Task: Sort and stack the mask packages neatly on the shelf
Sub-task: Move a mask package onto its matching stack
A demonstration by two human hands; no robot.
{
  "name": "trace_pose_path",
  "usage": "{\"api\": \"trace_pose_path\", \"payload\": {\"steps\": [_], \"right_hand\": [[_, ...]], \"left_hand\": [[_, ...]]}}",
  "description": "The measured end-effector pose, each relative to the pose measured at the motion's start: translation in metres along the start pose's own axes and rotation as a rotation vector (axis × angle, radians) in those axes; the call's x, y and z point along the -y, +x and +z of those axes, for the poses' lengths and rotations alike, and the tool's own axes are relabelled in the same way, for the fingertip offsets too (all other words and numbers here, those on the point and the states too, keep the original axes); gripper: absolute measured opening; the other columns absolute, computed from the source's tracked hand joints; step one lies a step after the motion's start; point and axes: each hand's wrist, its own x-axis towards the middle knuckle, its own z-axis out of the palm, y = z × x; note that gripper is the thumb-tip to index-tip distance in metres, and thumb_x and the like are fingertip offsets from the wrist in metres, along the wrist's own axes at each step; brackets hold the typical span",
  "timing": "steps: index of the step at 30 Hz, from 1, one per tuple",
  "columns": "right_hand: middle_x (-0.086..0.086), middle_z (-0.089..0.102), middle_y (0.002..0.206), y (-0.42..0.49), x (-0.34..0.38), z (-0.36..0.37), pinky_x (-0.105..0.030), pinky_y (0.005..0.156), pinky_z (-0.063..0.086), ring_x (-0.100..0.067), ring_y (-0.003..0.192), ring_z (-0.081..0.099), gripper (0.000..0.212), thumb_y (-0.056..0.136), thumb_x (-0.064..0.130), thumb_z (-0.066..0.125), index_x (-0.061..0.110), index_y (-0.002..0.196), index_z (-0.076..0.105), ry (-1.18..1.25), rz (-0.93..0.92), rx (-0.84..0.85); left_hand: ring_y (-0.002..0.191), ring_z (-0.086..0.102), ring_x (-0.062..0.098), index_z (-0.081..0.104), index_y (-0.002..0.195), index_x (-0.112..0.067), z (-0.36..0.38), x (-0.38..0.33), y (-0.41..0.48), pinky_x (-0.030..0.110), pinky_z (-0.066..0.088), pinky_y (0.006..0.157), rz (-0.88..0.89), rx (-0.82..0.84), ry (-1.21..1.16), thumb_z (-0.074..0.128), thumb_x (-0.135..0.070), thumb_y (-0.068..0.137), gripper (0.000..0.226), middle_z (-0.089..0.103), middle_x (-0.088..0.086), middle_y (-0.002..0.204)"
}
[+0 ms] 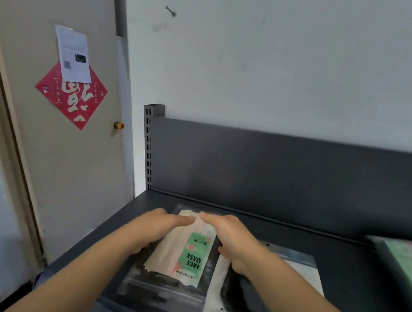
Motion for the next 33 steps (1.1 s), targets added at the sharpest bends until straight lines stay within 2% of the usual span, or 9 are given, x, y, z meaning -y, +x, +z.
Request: {"api": "trace_pose_path", "payload": {"steps": [3,6,11,14,20,25,29,31,33], "right_hand": [[-0.003,0.061,0.117,-0.001,0.000,0.010,-0.028,0.077,0.041,-0.015,0.096,0.057,0.039,0.088,0.038,0.061,0.009,0.114,0.057,0.068,0.007,-0.088],[0.001,0.059,0.089,-0.013,0.005,0.023,-0.030,0.079,0.048,-0.007,0.072,0.050,0.016,0.090,0.029,0.061,0.015,0.088,0.054,0.211,0.013,-0.162],[-0.002,0.062,0.102,-0.033,0.018,0.038,-0.025,0.070,0.047,-0.011,0.085,0.057,0.040,0.088,0.026,0.064,0.011,0.123,0.053,0.306,-0.127,-0.358],[-0.004,0.059,0.118,-0.059,0.022,0.032,-0.033,0.087,0.051,-0.020,0.106,0.060,0.050,0.086,0.022,0.068,0.013,0.128,0.044,0.256,-0.169,-0.468],[-0.010,0.066,0.113,-0.137,0.005,-0.012,-0.031,0.070,0.057,-0.022,0.099,0.069,0.040,0.087,0.013,0.066,0.012,0.121,0.046,0.131,-0.199,-0.625],[-0.005,0.064,0.092,-0.223,-0.020,-0.080,-0.037,0.077,0.059,-0.025,0.091,0.067,0.037,0.088,0.003,0.064,0.013,0.117,0.045,0.130,-0.233,-0.808],[-0.008,0.065,0.103,-0.292,-0.049,-0.150,-0.041,0.073,0.059,-0.025,0.089,0.069,0.038,0.088,0.004,0.064,0.013,0.120,0.047,0.155,-0.258,-0.910],[-0.005,0.065,0.095,-0.324,-0.065,-0.187,-0.041,0.071,0.059,-0.023,0.082,0.069,0.037,0.088,0.004,0.063,0.013,0.121,0.048,0.161,-0.270,-0.971],[-0.006,0.066,0.095,-0.355,-0.079,-0.224,-0.042,0.073,0.058,-0.025,0.084,0.069,0.036,0.088,0.002,0.062,0.011,0.121,0.049,0.168,-0.265,-1.020]], "left_hand": [[0.070,0.057,0.017,0.060,0.104,-0.007,-0.011,0.006,0.009,0.028,0.038,0.058,0.048,0.035,-0.118,0.069,-0.050,0.079,0.051,0.063,0.002,0.084],[0.087,0.065,0.022,0.052,0.119,-0.007,-0.023,0.013,0.016,0.034,0.053,0.070,0.114,0.030,-0.211,0.074,-0.023,0.083,0.045,0.065,0.005,0.103],[0.102,0.061,0.028,0.042,0.141,-0.011,-0.046,0.008,0.008,0.041,0.054,0.082,0.267,0.067,-0.389,0.063,0.005,0.087,0.060,0.055,0.008,0.121],[0.104,0.062,0.031,0.044,0.138,-0.013,-0.051,-0.009,-0.002,0.048,0.053,0.088,0.343,0.144,-0.512,0.064,0.005,0.087,0.057,0.056,0.010,0.125],[0.091,0.062,0.020,0.029,0.148,-0.013,0.007,-0.058,-0.051,0.039,0.052,0.072,0.479,0.327,-0.554,0.065,0.000,0.088,0.072,0.058,-0.003,0.102],[0.088,0.069,0.018,0.052,0.124,-0.011,0.092,-0.096,-0.115,0.027,0.050,0.056,0.550,0.515,-0.465,0.071,-0.010,0.085,0.044,0.069,0.005,0.111],[0.089,0.068,0.014,0.057,0.121,-0.010,0.163,-0.128,-0.172,0.027,0.050,0.067,0.624,0.589,-0.400,0.078,-0.025,0.078,0.050,0.071,0.001,0.108],[0.081,0.069,0.011,0.063,0.110,-0.014,0.199,-0.145,-0.202,0.024,0.049,0.063,0.661,0.616,-0.360,0.073,-0.021,0.083,0.030,0.074,-0.002,0.100],[0.083,0.067,0.013,0.059,0.119,-0.014,0.238,-0.162,-0.230,0.025,0.048,0.061,0.684,0.633,-0.332,0.074,-0.024,0.082,0.041,0.069,-0.002,0.108]]}}
